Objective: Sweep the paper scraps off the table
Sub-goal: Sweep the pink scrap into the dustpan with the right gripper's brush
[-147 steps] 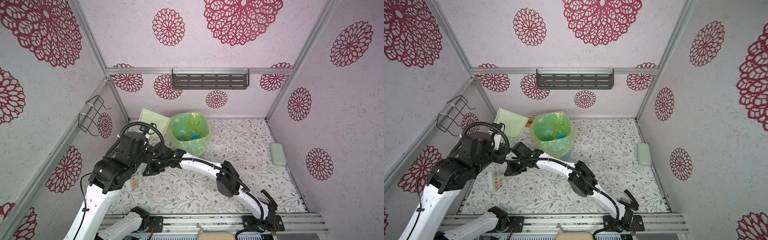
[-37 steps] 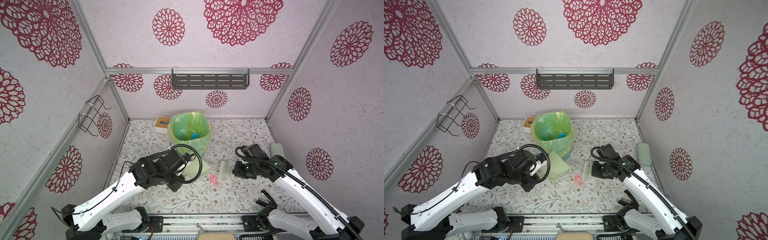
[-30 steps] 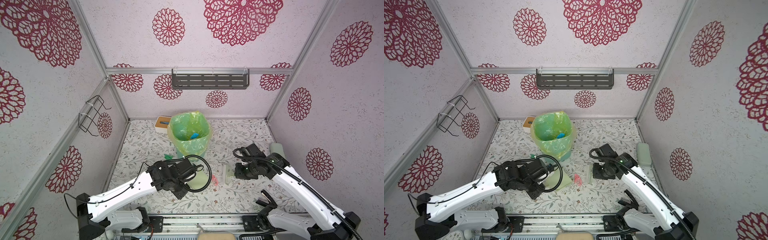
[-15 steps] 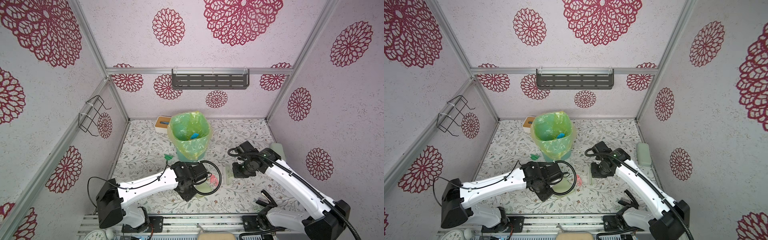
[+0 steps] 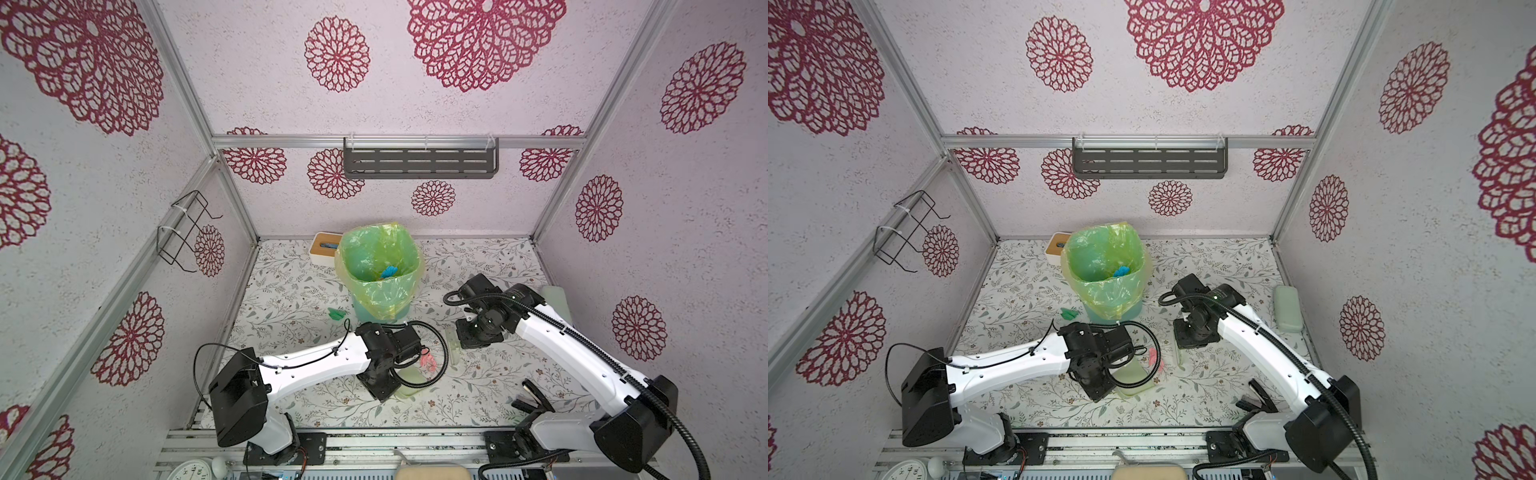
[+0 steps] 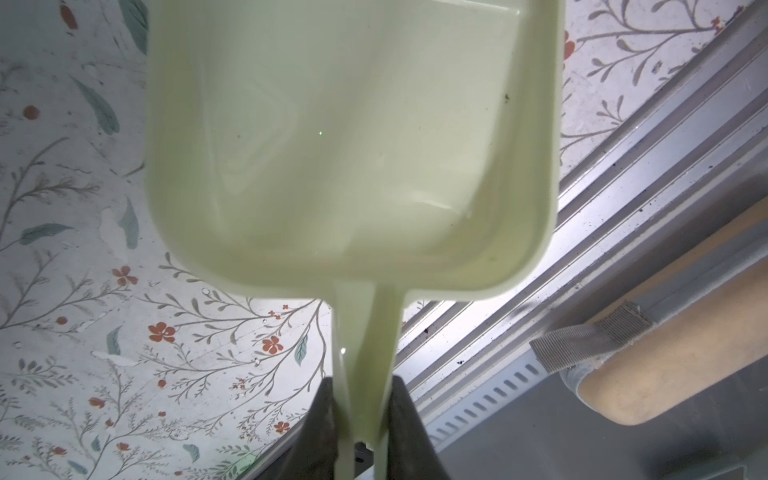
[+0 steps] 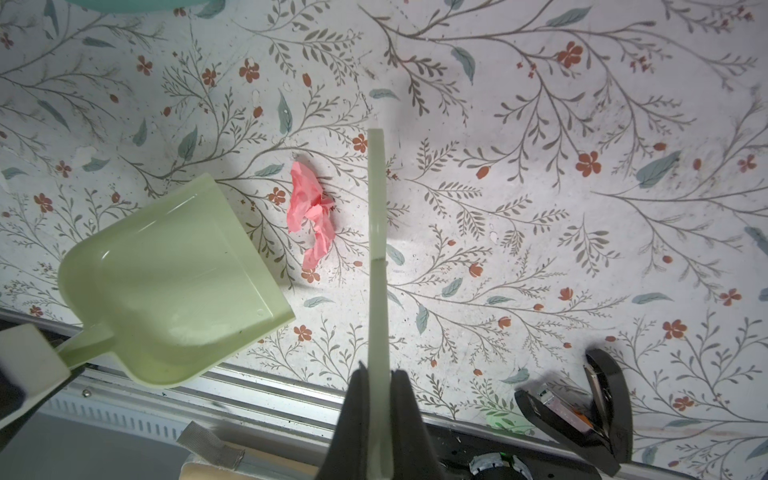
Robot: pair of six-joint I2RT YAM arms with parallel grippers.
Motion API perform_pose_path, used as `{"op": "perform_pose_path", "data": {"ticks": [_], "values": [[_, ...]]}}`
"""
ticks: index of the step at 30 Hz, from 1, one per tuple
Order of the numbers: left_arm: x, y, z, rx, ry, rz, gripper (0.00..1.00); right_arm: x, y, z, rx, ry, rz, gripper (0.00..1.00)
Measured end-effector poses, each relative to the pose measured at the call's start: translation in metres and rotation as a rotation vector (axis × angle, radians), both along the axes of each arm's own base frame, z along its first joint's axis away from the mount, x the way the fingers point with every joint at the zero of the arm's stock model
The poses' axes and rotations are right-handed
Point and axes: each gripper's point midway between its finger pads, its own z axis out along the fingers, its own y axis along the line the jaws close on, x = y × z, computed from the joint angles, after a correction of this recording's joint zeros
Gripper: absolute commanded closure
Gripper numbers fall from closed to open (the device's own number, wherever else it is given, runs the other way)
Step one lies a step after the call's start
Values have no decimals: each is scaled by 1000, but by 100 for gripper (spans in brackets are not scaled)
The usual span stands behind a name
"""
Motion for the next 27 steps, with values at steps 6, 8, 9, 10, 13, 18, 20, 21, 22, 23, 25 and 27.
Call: {"op": "perform_pose_path", "data": {"ticks": [6,8,9,10,13,18,20,21,22,23,25,27], "values": [[3,-4,-12,18,12,-3,92,7,3,-2,-52,13,45,100],[4,-6,-15,20,13,-3,92,9,5,-1,-62,15,60,100],[4,-6,-16,22,15,-3,92,10,6,-1,-68,14,68,100],[4,-7,-17,24,16,-5,92,10,7,-1,-70,14,72,100],[5,-8,-19,27,17,-8,92,12,8,0,-81,13,92,100],[7,-10,-22,25,12,-12,93,13,10,-6,-98,27,115,100],[8,-10,-23,24,9,-13,93,13,10,-8,-106,37,120,100],[9,-11,-23,23,8,-13,93,13,10,-10,-111,44,122,100],[10,-11,-23,22,5,-13,93,12,10,-11,-115,51,125,100],[10,-12,-23,19,3,-13,93,12,10,-12,-120,56,131,100],[12,-13,-23,12,-1,-14,93,12,12,-12,-124,62,139,100],[12,-14,-24,8,-3,-13,93,12,15,-12,-125,64,152,100]]}}
